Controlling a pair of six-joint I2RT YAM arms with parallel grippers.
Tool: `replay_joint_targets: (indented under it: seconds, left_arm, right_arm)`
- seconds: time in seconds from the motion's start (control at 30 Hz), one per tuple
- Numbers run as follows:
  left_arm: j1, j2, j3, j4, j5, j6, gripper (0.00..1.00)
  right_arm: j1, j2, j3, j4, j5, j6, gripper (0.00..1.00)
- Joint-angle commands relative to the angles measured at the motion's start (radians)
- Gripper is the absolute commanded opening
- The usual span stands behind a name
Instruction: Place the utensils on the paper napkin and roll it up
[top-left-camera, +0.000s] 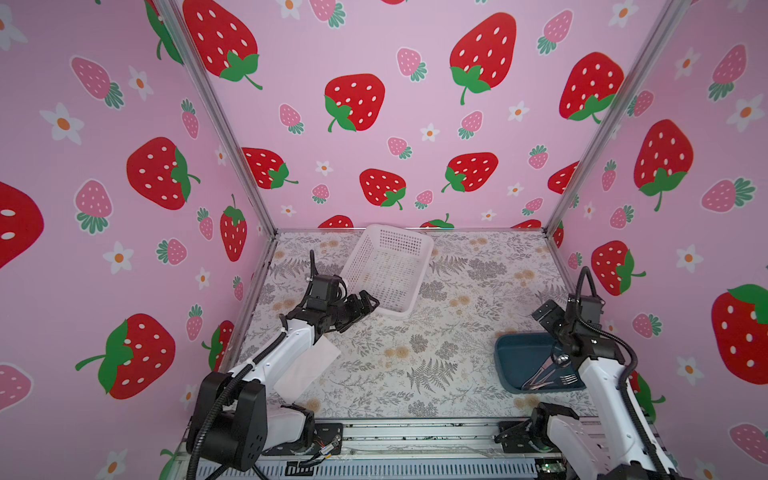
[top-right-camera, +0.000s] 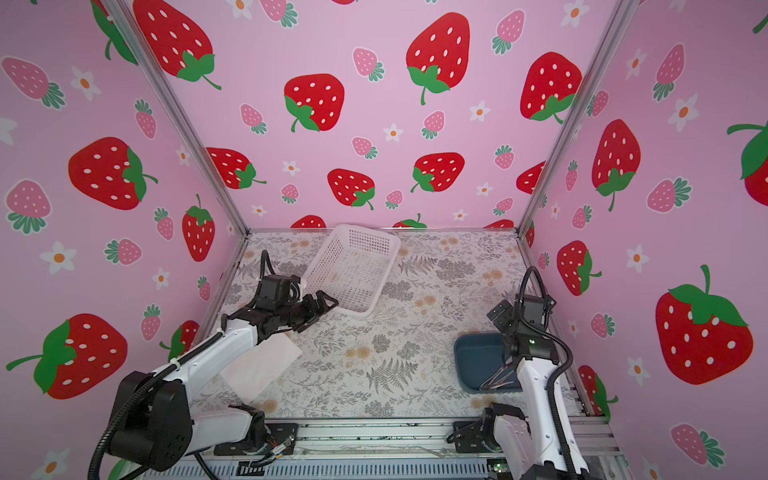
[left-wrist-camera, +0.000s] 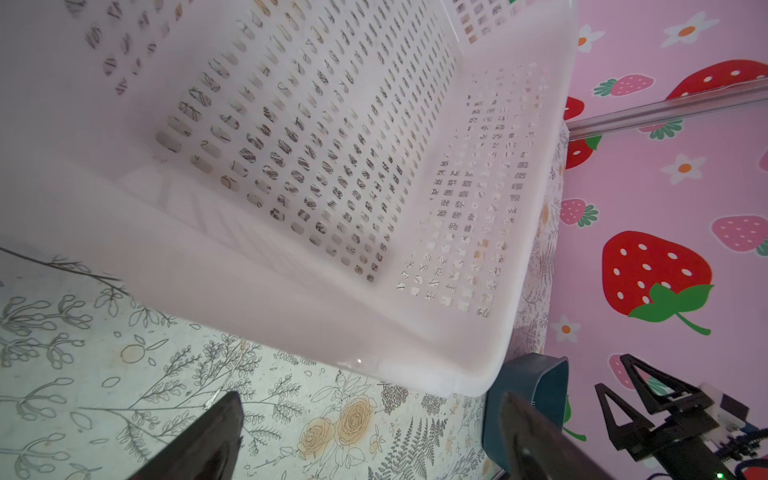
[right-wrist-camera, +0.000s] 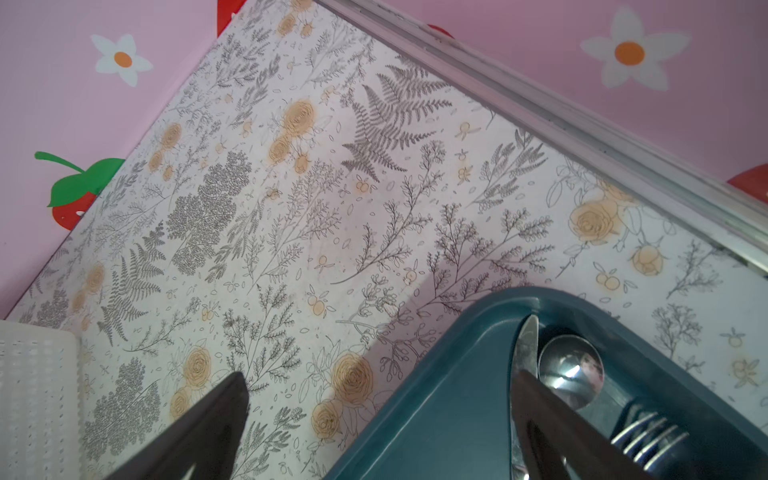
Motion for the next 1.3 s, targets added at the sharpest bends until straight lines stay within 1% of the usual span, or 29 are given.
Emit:
replay_joint_targets:
  seconds: [0.0, 0.13, 0.3, 0.4, 0.6, 0.8, 0.9, 1.03, 1.27]
  left_arm:
    - [-0.001, 0.04, 0.082, 0.026, -0.006, -0.011, 0.97]
    - [0.005, 0.095, 0.132, 0.025, -0.017, -0.007, 0.97]
    - [0.026, 0.159, 0.185, 0.037, -0.015, -0.015, 0.97]
    - [0.047, 0.182, 0.203, 0.042, 0.008, -0.016, 0.97]
    - [0.094, 0.186, 0.217, 0.027, 0.026, -0.009, 0.97]
    - [0.118, 0.168, 0.212, -0.006, 0.02, -0.015, 0.97]
    - [0.123, 0.146, 0.203, -0.029, 0.006, -0.016, 0.97]
    - [0.122, 0.106, 0.182, -0.057, -0.021, -0.015, 0.97]
    - [0.122, 0.02, 0.133, -0.111, -0.04, -0.014, 0.98]
  right_arm:
    - [0.0, 0.015, -0.05, -0.041, -0.05, 0.055, 1.0]
    - [0.0, 0.077, -0.071, 0.029, -0.111, 0.043, 1.0]
    - [0.0, 0.213, -0.06, 0.207, -0.251, -0.046, 1.0]
    - [0.01, 0.308, -0.03, 0.283, -0.34, -0.103, 0.97]
    - [0.055, 0.466, 0.033, 0.398, -0.45, -0.2, 0.97]
    - [0.118, 0.587, 0.108, 0.439, -0.534, -0.273, 0.97]
    - [0.143, 0.635, 0.145, 0.415, -0.554, -0.317, 0.95]
    - [0.171, 0.645, 0.171, 0.378, -0.533, -0.369, 0.95]
    - [0.18, 0.663, 0.173, 0.351, -0.481, -0.383, 0.96]
